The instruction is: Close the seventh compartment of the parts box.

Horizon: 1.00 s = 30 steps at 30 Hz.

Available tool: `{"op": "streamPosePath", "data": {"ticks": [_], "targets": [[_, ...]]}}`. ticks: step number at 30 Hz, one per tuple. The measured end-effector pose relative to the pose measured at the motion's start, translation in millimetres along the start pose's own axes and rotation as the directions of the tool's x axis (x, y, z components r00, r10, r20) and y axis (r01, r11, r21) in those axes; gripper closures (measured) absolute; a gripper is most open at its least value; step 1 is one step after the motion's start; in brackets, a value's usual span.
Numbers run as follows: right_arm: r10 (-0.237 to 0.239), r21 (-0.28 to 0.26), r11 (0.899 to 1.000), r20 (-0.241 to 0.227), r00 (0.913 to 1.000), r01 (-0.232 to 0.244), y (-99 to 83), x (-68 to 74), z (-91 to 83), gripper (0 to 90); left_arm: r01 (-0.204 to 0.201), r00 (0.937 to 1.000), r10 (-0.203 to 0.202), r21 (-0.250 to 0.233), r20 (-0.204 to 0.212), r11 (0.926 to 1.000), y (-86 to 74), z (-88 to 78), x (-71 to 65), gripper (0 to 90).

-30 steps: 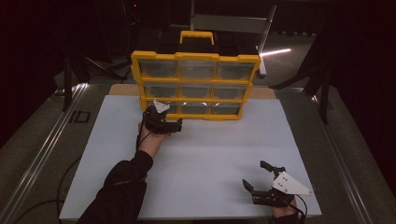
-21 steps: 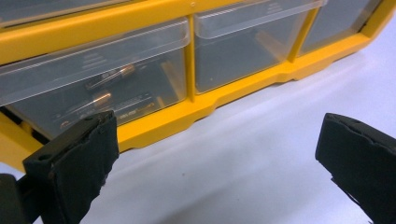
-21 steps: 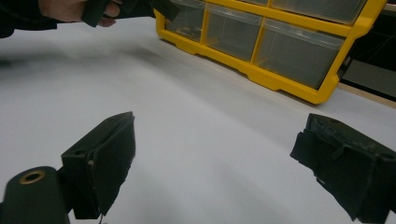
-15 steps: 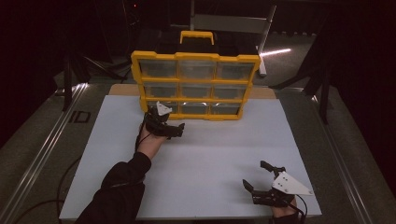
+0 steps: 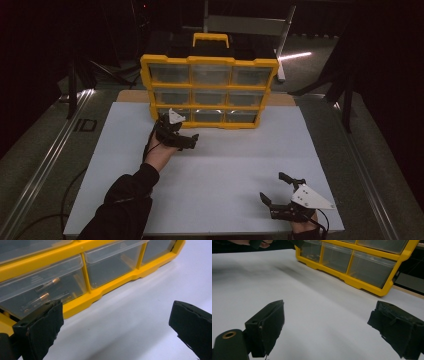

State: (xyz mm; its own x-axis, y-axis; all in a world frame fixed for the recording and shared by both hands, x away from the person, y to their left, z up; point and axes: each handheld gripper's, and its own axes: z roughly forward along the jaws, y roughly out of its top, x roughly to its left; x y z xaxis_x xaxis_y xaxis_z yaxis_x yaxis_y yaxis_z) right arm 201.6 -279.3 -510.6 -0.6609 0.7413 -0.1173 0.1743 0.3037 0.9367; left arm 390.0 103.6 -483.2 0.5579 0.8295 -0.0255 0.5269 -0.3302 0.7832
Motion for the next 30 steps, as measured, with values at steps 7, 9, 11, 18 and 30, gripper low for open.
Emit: {"op": "streamPosePath", "data": {"ticks": [7, 9, 11, 18, 30], "targets": [[-0.003, -0.002, 1.000, 0.001, 1.0000, 0.003, 0.9, 0.6, 0.1, 10.4, -0.009, 0.9998, 0.009, 0.006, 0.016, 0.9999, 1.2, -7.7, 1.2, 0.0], [-0.004, -0.001, 1.000, -0.001, 1.0000, 0.004, 0.9, 0.7, 0.4, 10.4, -0.016, 0.9995, 0.016, 0.007, 0.029, 0.9998, 2.2, -11.3, 1.7, 0.0], [-0.004, -0.001, 1.000, -0.001, 1.0000, 0.004, 1.1, 0.9, 1.0, 10.4, -0.019, 0.9992, 0.019, 0.004, 0.035, 0.9998, 3.0, -14.7, 2.0, 0.0], [-0.007, -0.002, 1.000, -0.002, 1.0000, 0.007, 2.0, 1.7, 1.6, 10.4, -0.041, 0.9973, 0.041, 0.002, 0.061, 0.9992, 5.0, -27.0, 2.1, 0.0], [-0.013, -0.005, 1.000, -0.004, 0.9999, 0.013, 3.2, 2.2, 1.6, 10.4, -0.097, 0.9867, 0.095, 0.007, 0.132, 0.9952, 4.7, -52.0, -2.3, 0.0]]}}
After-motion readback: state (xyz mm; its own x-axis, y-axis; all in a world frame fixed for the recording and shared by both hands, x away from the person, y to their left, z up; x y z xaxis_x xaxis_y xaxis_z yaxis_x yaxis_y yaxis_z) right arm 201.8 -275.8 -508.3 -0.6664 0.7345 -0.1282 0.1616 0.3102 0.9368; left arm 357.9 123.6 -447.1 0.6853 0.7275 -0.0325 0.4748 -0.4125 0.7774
